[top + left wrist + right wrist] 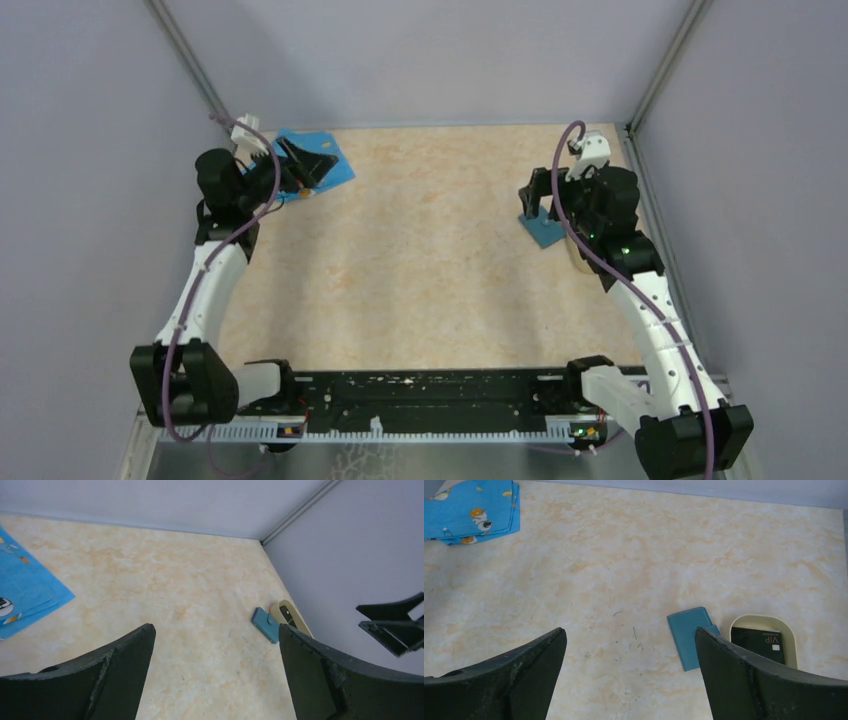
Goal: Put the credit cards into the card holder
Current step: Move the card holder to the center of the board.
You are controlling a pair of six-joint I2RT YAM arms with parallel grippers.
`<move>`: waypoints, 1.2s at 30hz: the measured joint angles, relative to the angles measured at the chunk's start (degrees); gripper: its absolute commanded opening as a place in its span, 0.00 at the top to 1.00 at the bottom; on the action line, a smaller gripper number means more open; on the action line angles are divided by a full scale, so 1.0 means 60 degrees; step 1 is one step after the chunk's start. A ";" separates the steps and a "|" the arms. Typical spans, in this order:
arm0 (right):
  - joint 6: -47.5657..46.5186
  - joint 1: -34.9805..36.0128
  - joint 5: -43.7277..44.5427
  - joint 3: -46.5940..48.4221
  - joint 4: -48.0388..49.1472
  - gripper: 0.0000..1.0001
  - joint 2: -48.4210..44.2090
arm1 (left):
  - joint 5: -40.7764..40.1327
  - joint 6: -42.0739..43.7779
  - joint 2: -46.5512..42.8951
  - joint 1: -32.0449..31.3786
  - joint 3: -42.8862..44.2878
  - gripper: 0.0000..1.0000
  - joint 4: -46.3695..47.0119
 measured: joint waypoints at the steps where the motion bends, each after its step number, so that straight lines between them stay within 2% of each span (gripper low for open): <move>1: -0.0033 0.0000 -0.0040 -0.0007 0.0011 0.02 -0.0004 | 0.0175 -0.0033 -0.0415 0.0000 -0.0408 0.01 0.0233; 3: -0.0408 0.0000 -0.0408 -0.0073 0.0069 0.02 -0.0004 | 0.0586 -0.0146 -0.1115 0.0000 -0.1392 0.02 0.0725; 5: -0.1100 0.0000 -0.0980 -0.0178 0.0073 0.11 0.0011 | 0.0933 -0.0233 -0.1574 -0.0004 -0.2320 0.04 0.0954; 6: -0.1654 0.0000 -0.1443 -0.0273 0.0058 0.12 0.0036 | 0.1067 -0.0262 -0.1734 0.0000 -0.2718 0.07 0.0943; 9: -0.3082 0.0000 -0.2597 -0.0565 -0.0087 0.09 0.0441 | 0.1464 -0.0135 -0.2055 0.0000 -0.3639 0.09 0.0623; 15: -0.4473 0.0007 -0.3391 -0.0007 -0.0929 0.07 0.3191 | 0.1195 0.1137 -0.2816 0.0000 -0.3821 0.06 -0.1443; 18: -0.4889 0.0007 -0.3486 0.0798 -0.1468 0.06 0.4473 | 0.0951 0.1530 -0.3442 0.0000 -0.3825 0.04 -0.1741; 27: -0.5461 0.0007 -0.2488 0.2124 -0.1698 0.06 0.6113 | 0.1235 0.1778 -0.3912 0.0000 -0.3942 0.04 -0.1672; 36: -0.5191 -0.0036 -0.0557 0.2539 -0.1621 0.16 0.7632 | 0.1501 0.1767 -0.3996 0.0000 -0.3985 0.05 -0.1661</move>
